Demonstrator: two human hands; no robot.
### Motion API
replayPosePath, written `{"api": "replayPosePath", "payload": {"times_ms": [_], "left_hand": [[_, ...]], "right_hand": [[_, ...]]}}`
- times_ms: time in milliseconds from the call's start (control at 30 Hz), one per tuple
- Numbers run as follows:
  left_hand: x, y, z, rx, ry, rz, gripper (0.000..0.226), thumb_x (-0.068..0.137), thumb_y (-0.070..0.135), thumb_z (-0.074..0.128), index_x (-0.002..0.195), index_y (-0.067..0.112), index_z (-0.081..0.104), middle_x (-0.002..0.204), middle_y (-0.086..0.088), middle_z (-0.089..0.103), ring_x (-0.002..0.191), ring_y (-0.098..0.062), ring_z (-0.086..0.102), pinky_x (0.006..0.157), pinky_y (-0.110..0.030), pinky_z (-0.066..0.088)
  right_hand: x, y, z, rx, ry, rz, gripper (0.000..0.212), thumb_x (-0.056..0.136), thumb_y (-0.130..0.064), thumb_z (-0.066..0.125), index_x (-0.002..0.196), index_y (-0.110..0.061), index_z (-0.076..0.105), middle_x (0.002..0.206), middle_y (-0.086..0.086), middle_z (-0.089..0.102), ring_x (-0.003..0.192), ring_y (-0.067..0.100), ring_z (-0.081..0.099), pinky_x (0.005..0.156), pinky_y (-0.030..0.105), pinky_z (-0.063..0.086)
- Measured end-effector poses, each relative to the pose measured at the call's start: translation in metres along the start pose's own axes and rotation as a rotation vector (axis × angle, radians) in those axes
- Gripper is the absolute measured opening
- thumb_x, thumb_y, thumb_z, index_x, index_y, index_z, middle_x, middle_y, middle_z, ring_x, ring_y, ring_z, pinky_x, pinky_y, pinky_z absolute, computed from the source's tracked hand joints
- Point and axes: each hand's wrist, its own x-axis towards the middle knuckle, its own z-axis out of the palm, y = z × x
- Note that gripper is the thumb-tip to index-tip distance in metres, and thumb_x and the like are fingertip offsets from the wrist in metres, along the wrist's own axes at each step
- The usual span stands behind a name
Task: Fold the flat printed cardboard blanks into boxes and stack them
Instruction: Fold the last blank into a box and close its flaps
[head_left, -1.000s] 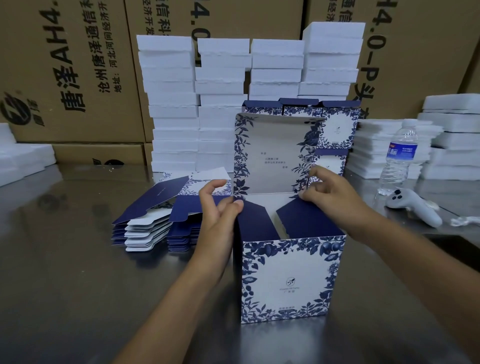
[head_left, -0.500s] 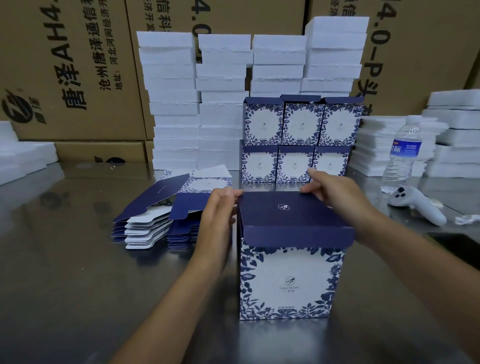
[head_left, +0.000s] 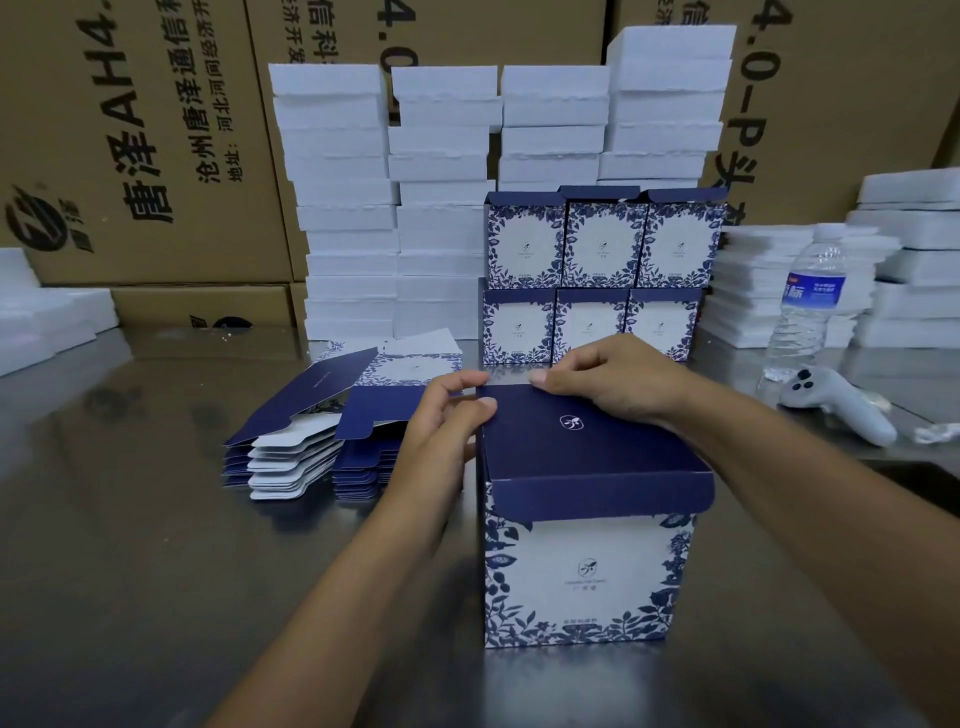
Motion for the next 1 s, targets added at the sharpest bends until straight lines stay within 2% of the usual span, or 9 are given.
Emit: {"api": "replayPosePath", "payload": {"times_ms": [167, 300, 400, 433, 500, 567, 767, 933, 1000], "left_hand": [[0.004, 0.006, 0.003, -0.005, 0.038, -0.095, 0.021, 0.090, 0.009, 0.050, 0.092, 0.024, 0.065, 0.089, -0.006, 0.064, 0.065, -0.012, 0.063, 0.059, -0.025, 0.049], [0.017, 0.016, 0.006, 0.112, 0.055, -0.205, 0.016, 0.090, 0.024, 0.057, 0.084, 0.016, 0.069, 0.079, -0.004, 0.070, 0.073, -0.020, 0.065, 0.068, -0.030, 0.050], [0.027, 0.025, 0.008, 0.291, -0.005, -0.255, 0.020, 0.088, 0.027, 0.062, 0.095, 0.011, 0.071, 0.094, -0.008, 0.074, 0.090, -0.024, 0.070, 0.077, -0.034, 0.053], [0.029, 0.028, 0.009, 0.335, -0.025, -0.261, 0.017, 0.087, 0.025, 0.063, 0.094, 0.011, 0.071, 0.095, -0.009, 0.074, 0.091, -0.023, 0.069, 0.077, -0.033, 0.053], [0.033, 0.033, 0.012, 0.390, -0.059, -0.259, 0.011, 0.086, 0.019, 0.065, 0.079, 0.014, 0.072, 0.087, -0.007, 0.075, 0.080, -0.021, 0.069, 0.075, -0.033, 0.052], [0.035, 0.033, 0.012, 0.408, -0.067, -0.256, 0.018, 0.086, 0.015, 0.065, 0.069, 0.016, 0.069, 0.078, -0.005, 0.073, 0.070, -0.019, 0.066, 0.067, -0.029, 0.052], [0.036, 0.029, 0.010, 0.389, -0.066, -0.249, 0.010, 0.087, 0.014, 0.063, 0.079, 0.014, 0.069, 0.084, -0.010, 0.070, 0.074, -0.021, 0.062, 0.070, -0.029, 0.050], [0.034, 0.026, 0.010, 0.359, -0.055, -0.253, 0.009, 0.088, 0.019, 0.065, 0.083, 0.013, 0.070, 0.083, -0.009, 0.071, 0.068, -0.018, 0.063, 0.062, -0.025, 0.050], [0.033, 0.025, 0.010, 0.341, -0.047, -0.258, 0.010, 0.088, 0.020, 0.065, 0.083, 0.013, 0.070, 0.081, -0.008, 0.071, 0.066, -0.016, 0.063, 0.059, -0.023, 0.050]], "right_hand": [[-0.001, -0.001, 0.000, 0.010, 0.007, 0.021, 0.025, 0.079, -0.035, 0.073, 0.061, -0.019, 0.070, 0.055, -0.007, 0.067, 0.044, 0.002, 0.059, 0.041, 0.009, 0.040], [-0.002, -0.001, -0.001, 0.010, 0.004, 0.029, 0.025, 0.079, -0.034, 0.074, 0.060, -0.019, 0.070, 0.055, -0.009, 0.067, 0.043, 0.001, 0.059, 0.040, 0.009, 0.040], [-0.003, -0.001, -0.001, 0.031, 0.001, 0.036, 0.025, 0.079, -0.032, 0.074, 0.059, -0.019, 0.069, 0.053, -0.009, 0.066, 0.041, 0.001, 0.057, 0.039, 0.008, 0.038], [-0.003, -0.002, -0.001, 0.032, 0.004, 0.039, 0.026, 0.079, -0.031, 0.073, 0.057, -0.019, 0.069, 0.052, -0.008, 0.066, 0.040, 0.001, 0.057, 0.038, 0.008, 0.037], [-0.003, -0.002, 0.000, 0.025, 0.015, 0.050, 0.025, 0.080, -0.029, 0.072, 0.057, -0.020, 0.069, 0.050, -0.009, 0.065, 0.039, 0.000, 0.056, 0.037, 0.007, 0.036], [-0.003, -0.003, 0.000, 0.024, 0.017, 0.061, 0.024, 0.081, -0.027, 0.071, 0.059, -0.020, 0.069, 0.050, -0.010, 0.065, 0.039, 0.000, 0.056, 0.037, 0.007, 0.036], [-0.006, -0.004, -0.001, 0.019, 0.025, 0.097, 0.021, 0.081, -0.032, 0.071, 0.064, -0.020, 0.070, 0.050, -0.009, 0.066, 0.039, 0.001, 0.057, 0.036, 0.007, 0.035], [-0.012, 0.001, -0.007, 0.078, 0.059, 0.166, 0.022, 0.081, -0.032, 0.071, 0.068, -0.013, 0.071, 0.049, -0.005, 0.066, 0.038, 0.005, 0.059, 0.035, 0.009, 0.036], [-0.015, 0.003, -0.009, 0.149, 0.067, 0.205, 0.021, 0.082, -0.030, 0.070, 0.075, -0.010, 0.071, 0.052, -0.001, 0.067, 0.039, 0.009, 0.060, 0.037, 0.012, 0.041]]}}
